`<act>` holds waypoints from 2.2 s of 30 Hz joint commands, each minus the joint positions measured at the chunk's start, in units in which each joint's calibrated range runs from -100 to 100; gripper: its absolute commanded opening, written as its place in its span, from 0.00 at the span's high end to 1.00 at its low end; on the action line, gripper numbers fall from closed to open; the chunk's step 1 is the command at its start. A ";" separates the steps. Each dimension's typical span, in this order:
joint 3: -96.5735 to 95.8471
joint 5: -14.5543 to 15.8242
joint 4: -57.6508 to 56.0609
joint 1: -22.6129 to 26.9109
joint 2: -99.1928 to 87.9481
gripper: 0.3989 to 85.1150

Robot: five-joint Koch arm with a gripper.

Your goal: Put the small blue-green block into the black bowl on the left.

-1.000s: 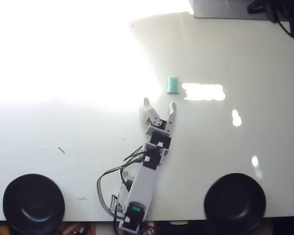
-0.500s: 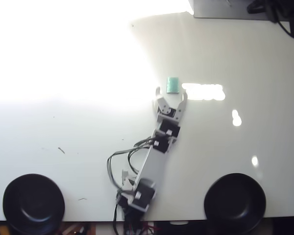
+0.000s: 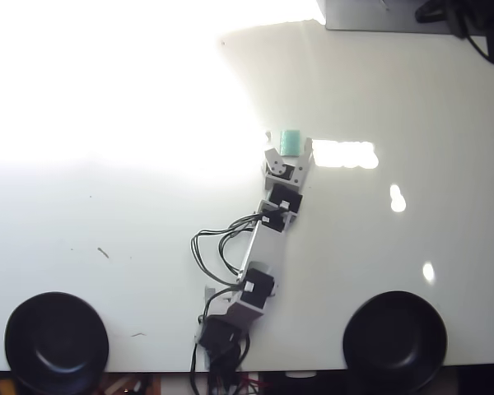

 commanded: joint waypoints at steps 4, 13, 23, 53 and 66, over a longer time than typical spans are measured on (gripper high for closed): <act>4.21 -0.05 4.52 1.03 2.39 0.55; 2.27 0.10 4.35 1.71 3.14 0.79; -2.82 6.59 -1.73 6.69 -12.61 0.96; -0.14 15.09 -29.61 49.57 -66.06 0.96; -0.23 9.72 -26.13 62.76 -59.42 0.96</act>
